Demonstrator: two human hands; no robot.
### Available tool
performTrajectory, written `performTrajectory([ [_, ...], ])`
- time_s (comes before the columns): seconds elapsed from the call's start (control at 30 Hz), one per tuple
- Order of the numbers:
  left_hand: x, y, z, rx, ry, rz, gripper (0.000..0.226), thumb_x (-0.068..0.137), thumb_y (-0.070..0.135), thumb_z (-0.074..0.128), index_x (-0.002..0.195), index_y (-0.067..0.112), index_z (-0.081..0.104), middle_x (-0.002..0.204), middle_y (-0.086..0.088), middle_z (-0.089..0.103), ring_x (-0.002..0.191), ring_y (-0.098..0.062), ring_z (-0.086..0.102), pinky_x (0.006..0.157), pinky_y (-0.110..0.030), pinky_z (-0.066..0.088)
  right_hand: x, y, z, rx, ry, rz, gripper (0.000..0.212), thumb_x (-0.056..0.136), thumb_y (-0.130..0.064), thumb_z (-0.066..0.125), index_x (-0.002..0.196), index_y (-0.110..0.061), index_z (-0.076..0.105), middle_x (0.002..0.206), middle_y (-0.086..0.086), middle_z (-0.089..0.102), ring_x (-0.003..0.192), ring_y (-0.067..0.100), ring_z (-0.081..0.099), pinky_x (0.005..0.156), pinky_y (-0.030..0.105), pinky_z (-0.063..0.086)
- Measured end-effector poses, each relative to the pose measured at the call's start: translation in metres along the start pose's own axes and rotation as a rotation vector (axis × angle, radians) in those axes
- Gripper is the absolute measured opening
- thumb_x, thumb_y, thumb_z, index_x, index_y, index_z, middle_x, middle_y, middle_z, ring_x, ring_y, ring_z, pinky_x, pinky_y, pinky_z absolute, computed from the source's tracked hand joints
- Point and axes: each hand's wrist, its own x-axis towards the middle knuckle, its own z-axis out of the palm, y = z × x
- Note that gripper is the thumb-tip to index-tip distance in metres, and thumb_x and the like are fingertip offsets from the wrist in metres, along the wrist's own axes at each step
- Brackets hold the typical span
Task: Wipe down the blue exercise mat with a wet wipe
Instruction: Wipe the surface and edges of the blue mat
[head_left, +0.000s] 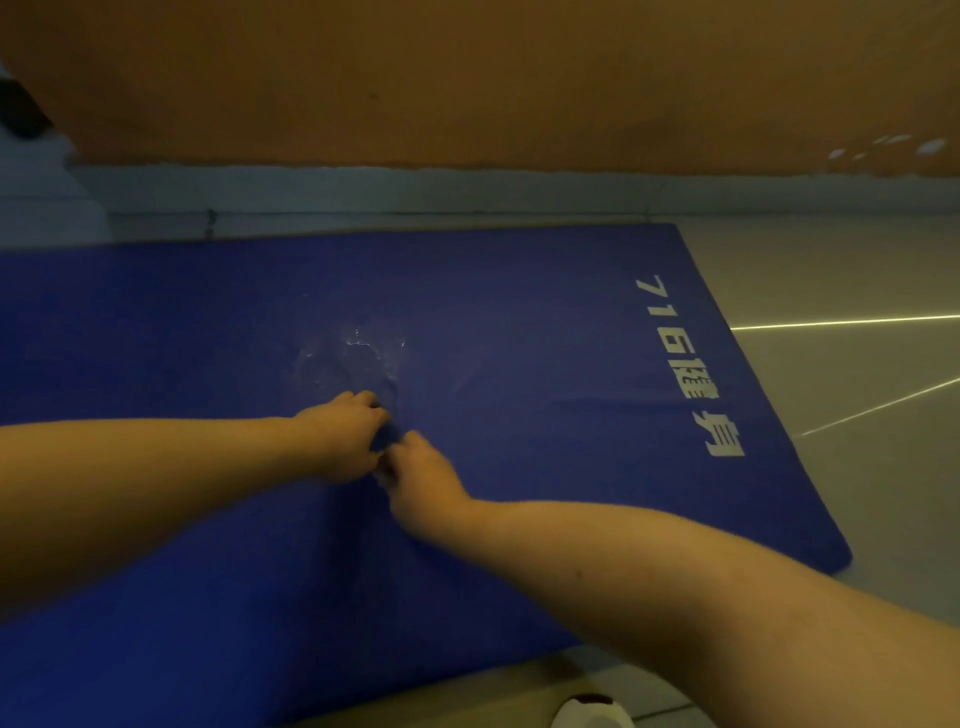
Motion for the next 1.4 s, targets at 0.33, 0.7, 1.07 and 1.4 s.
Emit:
performTrajectory([
  [0.33, -0.009, 0.007, 0.002, 0.065, -0.092, 0.041, 0.058, 0.095, 0.029, 0.054, 0.15, 0.018, 0.04, 0.153, -0.002, 0.028, 0.134, -0.026, 0.037, 0.105, -0.043, 0.046, -0.011, 0.123, -0.085, -0.033, 0.295, 0.34, 0.014, 0.09, -0.007, 0.062, 0.081, -0.017, 0.058, 0.097, 0.005, 0.046, 0.082, 0.027, 0.052, 0.076, 0.032, 0.039],
  [0.7, -0.026, 0.027, 0.016, 0.034, -0.175, 0.055, 0.035, 0.095, 0.028, 0.054, 0.129, 0.017, 0.052, 0.128, -0.005, 0.05, 0.107, -0.026, 0.057, 0.093, -0.042, 0.052, -0.052, 0.036, -0.01, 0.104, 0.101, 0.201, 0.023, 0.086, -0.007, 0.059, 0.073, -0.025, 0.055, 0.093, 0.005, 0.06, 0.087, 0.028, 0.06, 0.072, 0.032, 0.043],
  [1.07, -0.039, 0.052, 0.01, 0.072, -0.332, 0.082, 0.029, 0.099, 0.027, 0.053, 0.118, 0.007, 0.063, 0.118, -0.013, 0.066, 0.087, -0.024, 0.052, 0.073, -0.029, 0.042, -0.102, 0.109, -0.071, -0.007, 0.179, 0.216, 0.019, 0.088, -0.007, 0.068, 0.069, -0.004, 0.067, 0.068, -0.01, 0.051, 0.074, 0.018, 0.055, 0.071, 0.03, 0.041],
  [1.4, -0.046, 0.051, 0.015, 0.072, -0.382, 0.078, 0.03, 0.097, 0.029, 0.057, 0.12, 0.011, 0.062, 0.118, -0.009, 0.065, 0.089, -0.022, 0.054, 0.076, -0.032, 0.044, -0.115, 0.04, -0.003, 0.096, -0.001, 0.093, 0.025, 0.087, -0.005, 0.061, 0.062, -0.011, 0.063, 0.064, -0.003, 0.059, 0.063, 0.01, 0.058, 0.062, 0.024, 0.04],
])
